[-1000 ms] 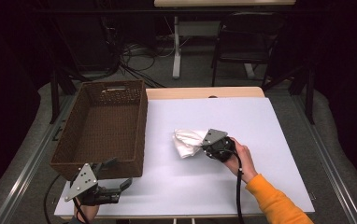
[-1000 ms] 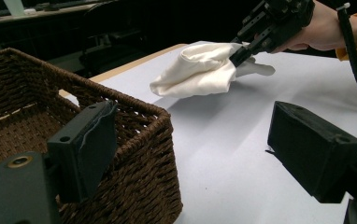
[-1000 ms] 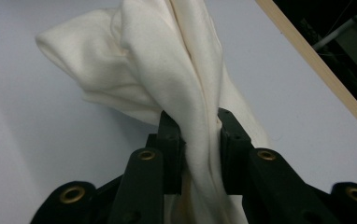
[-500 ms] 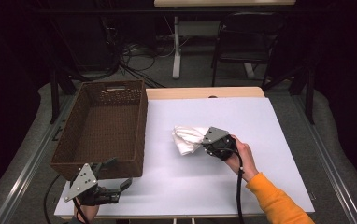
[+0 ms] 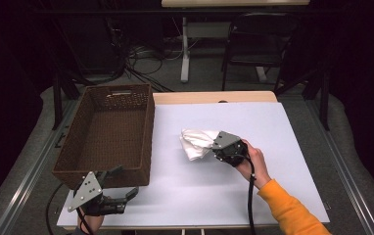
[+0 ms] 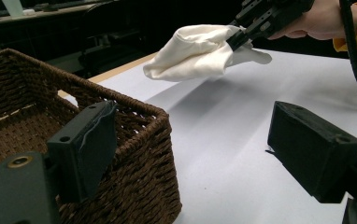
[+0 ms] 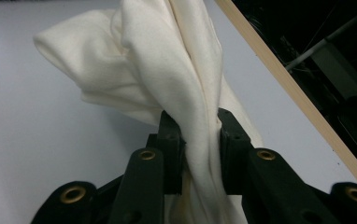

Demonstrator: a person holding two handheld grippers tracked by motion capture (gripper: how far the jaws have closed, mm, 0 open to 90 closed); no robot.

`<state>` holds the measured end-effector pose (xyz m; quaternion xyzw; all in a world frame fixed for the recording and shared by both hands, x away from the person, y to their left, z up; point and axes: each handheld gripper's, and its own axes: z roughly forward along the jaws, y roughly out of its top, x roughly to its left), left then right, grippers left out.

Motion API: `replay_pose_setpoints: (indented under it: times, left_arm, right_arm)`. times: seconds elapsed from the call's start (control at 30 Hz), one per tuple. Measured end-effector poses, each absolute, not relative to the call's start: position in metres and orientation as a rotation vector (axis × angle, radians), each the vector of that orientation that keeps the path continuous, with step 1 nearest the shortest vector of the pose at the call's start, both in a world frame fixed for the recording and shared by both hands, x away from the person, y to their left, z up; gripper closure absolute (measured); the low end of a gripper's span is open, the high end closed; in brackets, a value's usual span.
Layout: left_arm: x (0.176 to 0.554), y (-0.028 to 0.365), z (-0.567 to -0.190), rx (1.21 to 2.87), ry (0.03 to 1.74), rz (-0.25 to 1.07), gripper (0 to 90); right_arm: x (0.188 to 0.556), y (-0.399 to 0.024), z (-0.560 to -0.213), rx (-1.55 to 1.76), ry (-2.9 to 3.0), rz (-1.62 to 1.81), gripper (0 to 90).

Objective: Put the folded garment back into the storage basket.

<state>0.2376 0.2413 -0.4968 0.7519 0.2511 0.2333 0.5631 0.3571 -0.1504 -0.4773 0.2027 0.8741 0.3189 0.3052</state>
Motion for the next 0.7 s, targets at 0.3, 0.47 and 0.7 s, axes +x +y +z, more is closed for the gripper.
replay_pose_setpoints:
  times: [0.3,0.47,0.7]
  left_arm:
    - [0.239,0.241,-0.497,1.772,0.592,0.547,15.8]
    - [0.238,0.242,-0.497,1.771,0.597,0.546,15.8]
    - [0.238,0.241,-0.497,1.772,0.592,0.547,15.8]
  right_arm:
    - [0.36,-0.15,-0.472,0.54,2.307,0.852,75.1]
    - [0.36,-0.149,-0.468,0.535,2.3,0.856,75.0]
    - [0.36,-0.147,-0.465,0.521,2.292,0.851,75.1]
